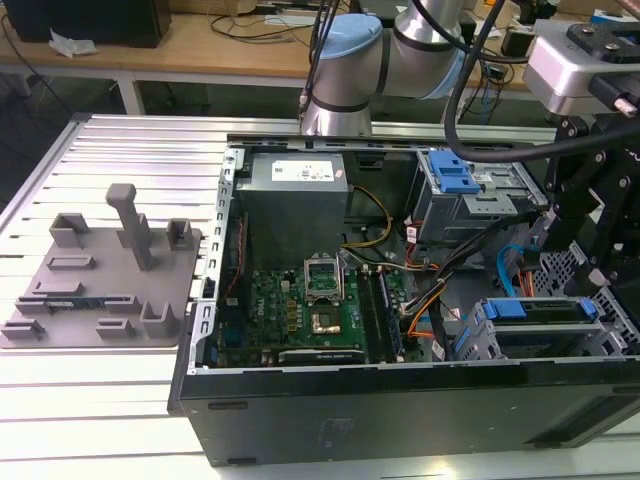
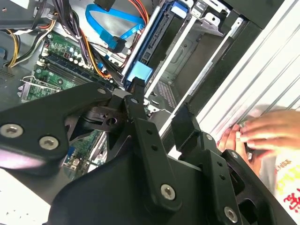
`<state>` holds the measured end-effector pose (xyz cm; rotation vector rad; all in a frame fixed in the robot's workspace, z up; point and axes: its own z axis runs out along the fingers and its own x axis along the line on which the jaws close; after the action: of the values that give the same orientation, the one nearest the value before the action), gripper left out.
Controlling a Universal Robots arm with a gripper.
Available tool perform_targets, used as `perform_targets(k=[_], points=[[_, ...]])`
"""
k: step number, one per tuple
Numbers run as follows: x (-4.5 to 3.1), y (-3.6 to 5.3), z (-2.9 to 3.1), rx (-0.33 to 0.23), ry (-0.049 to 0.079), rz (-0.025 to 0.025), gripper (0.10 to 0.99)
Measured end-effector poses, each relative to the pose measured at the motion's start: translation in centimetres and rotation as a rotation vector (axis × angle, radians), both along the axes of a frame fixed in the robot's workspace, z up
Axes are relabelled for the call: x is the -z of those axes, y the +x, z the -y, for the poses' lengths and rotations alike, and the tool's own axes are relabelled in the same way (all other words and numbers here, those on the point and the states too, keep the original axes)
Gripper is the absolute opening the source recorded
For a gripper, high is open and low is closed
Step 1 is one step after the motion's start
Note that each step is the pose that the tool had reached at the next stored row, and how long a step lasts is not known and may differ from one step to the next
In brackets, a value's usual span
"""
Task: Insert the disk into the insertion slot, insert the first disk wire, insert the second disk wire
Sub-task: 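Insert the first disk wire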
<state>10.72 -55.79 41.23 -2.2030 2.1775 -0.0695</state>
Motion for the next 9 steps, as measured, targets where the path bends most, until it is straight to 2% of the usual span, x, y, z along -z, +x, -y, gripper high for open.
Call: perform_targets(k=[6,9], points=[[0.0,0.0,-0.06,-0.001,-0.005,0.0,0.506],[0.01,0.01,-0.81,-0.001,-0.012,0.0,0.506]])
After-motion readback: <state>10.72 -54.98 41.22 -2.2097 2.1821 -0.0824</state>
